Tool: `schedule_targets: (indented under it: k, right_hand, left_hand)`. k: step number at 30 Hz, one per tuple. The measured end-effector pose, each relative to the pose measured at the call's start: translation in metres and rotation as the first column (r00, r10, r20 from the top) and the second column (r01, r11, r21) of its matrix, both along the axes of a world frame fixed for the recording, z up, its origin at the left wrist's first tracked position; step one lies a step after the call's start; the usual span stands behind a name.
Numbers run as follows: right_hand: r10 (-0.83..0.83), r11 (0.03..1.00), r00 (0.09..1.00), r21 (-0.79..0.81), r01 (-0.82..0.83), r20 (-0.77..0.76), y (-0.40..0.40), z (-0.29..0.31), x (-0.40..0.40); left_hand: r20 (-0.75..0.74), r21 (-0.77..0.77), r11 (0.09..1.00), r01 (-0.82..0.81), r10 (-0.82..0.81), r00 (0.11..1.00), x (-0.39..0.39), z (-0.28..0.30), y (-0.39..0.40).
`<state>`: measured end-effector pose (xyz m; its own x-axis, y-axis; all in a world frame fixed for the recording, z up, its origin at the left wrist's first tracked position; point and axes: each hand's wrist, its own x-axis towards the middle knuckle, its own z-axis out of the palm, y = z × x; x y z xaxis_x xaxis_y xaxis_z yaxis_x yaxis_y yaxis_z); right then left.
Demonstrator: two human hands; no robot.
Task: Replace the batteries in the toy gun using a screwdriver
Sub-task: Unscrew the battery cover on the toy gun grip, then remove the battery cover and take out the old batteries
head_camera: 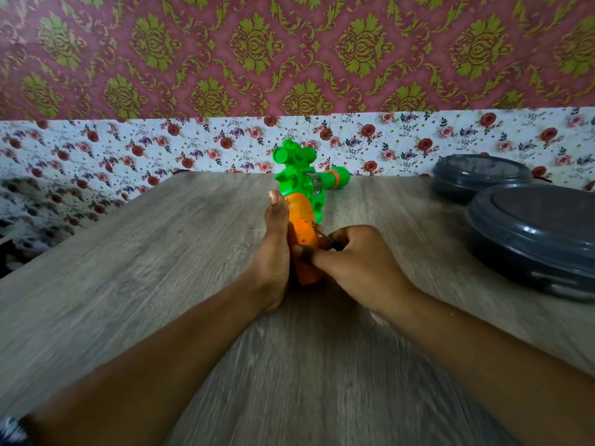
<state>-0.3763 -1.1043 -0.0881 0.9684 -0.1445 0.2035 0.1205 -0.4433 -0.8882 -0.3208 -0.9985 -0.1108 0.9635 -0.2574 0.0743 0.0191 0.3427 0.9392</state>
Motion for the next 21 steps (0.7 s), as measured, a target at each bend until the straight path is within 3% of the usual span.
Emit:
schedule_targets:
  k: [4,7,10,14,21]
  right_hand:
    - [0.075,0.974,0.991,0.221,-0.05,-0.109,0.005,0.004,-0.004]
    - [0.038,0.965,0.994,0.262,-0.011,-0.098,-0.011,0.018,0.004]
    - [-0.152,0.988,0.988,0.008,0.153,-0.029,-0.048,0.024,0.02]
    - [-0.325,0.89,0.938,-0.374,0.261,-0.119,-0.081,0.009,0.031]
    - [-0.32,0.795,0.933,-0.582,0.171,-0.162,-0.082,0.002,0.035]
  left_hand:
    - [0.004,-0.008,1.0,0.017,-0.017,1.0,-0.003,0.002,-0.001]
    - [0.018,0.017,0.999,0.048,-0.048,0.999,-0.002,0.002,0.001]
    - [-0.018,0.018,1.0,0.022,-0.022,1.0,0.003,0.004,0.004]
    - [-0.043,-0.011,1.0,0.013,-0.013,0.999,0.004,0.003,0.004]
    - [-0.045,-0.04,0.999,0.006,-0.008,0.999,0.005,0.004,0.005]
